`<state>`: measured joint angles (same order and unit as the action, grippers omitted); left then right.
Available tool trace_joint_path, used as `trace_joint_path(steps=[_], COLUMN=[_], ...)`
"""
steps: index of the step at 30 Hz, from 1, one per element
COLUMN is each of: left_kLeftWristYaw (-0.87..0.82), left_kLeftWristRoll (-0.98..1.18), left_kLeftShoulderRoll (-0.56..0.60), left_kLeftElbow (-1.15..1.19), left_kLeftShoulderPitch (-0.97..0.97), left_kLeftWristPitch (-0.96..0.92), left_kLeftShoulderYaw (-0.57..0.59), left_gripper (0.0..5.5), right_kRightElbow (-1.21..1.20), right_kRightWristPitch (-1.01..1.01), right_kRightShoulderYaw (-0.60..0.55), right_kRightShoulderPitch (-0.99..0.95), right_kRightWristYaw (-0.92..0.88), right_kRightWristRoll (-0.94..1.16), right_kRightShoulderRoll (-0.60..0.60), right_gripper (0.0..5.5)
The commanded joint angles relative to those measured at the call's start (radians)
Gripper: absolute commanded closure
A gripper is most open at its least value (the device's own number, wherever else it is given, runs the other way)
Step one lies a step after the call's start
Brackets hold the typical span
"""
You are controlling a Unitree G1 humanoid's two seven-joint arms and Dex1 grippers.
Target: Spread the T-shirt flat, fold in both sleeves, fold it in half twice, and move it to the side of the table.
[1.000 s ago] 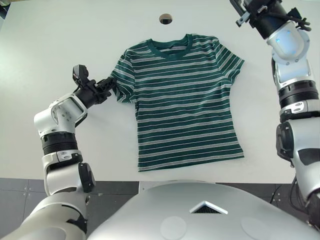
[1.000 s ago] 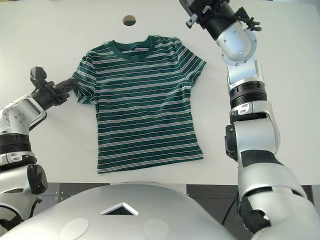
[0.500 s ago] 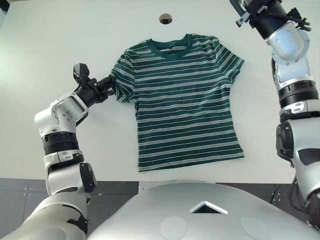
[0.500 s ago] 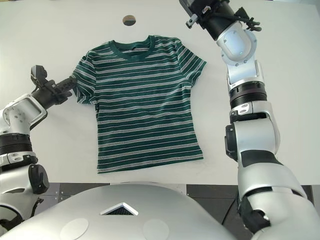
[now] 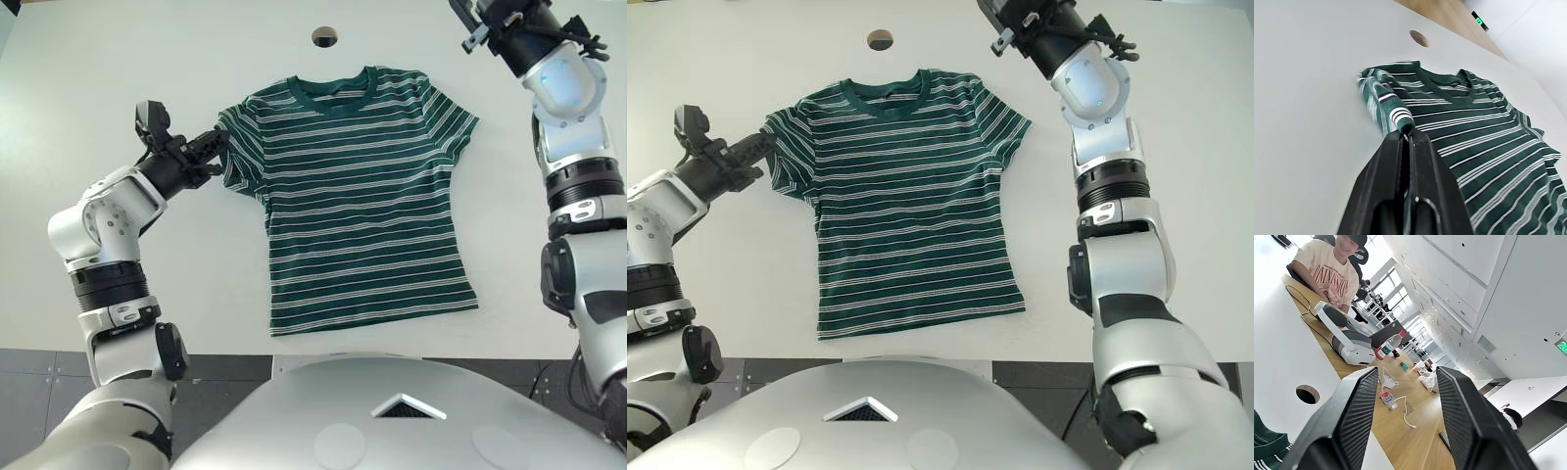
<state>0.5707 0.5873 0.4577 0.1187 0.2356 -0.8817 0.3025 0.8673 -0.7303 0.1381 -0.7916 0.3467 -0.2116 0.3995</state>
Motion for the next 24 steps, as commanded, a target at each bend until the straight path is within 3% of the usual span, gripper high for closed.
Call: trace_joint_path(steps=[1, 22, 24], left_kLeftWristYaw=[-0.035, -0.057, -0.048], left_kLeftWristRoll=[0.01, -0.09, -0.096], left_kLeftShoulderRoll=[-0.032, -0.2, -0.205], left_kLeftElbow=[-0.029, 0.309, 0.327], left_kLeftShoulderPitch=[0.03, 0.244, 0.245], left_kLeftWristPitch=[-0.028, 0.128, 0.135], left_kLeftShoulderYaw=[-0.021, -0.131, -0.137], left_gripper=[5.38, 5.38, 4.99], right_kRightElbow=[-0.011, -0.02, -0.022], right_kRightWristPitch=[0.013, 0.018, 0.018], right_kRightShoulderYaw=[-0.005, -0.008, -0.008], right_kRightShoulderPitch=[0.011, 0.015, 0.016], right_kRightWristYaw=[0.011, 0.018, 0.019], right_kRightWristRoll=[0.013, 0.014, 0.014], right_kRightShoulderRoll=[0.001, 0.002, 0.003], right_gripper=[3.33, 3.33, 3.33])
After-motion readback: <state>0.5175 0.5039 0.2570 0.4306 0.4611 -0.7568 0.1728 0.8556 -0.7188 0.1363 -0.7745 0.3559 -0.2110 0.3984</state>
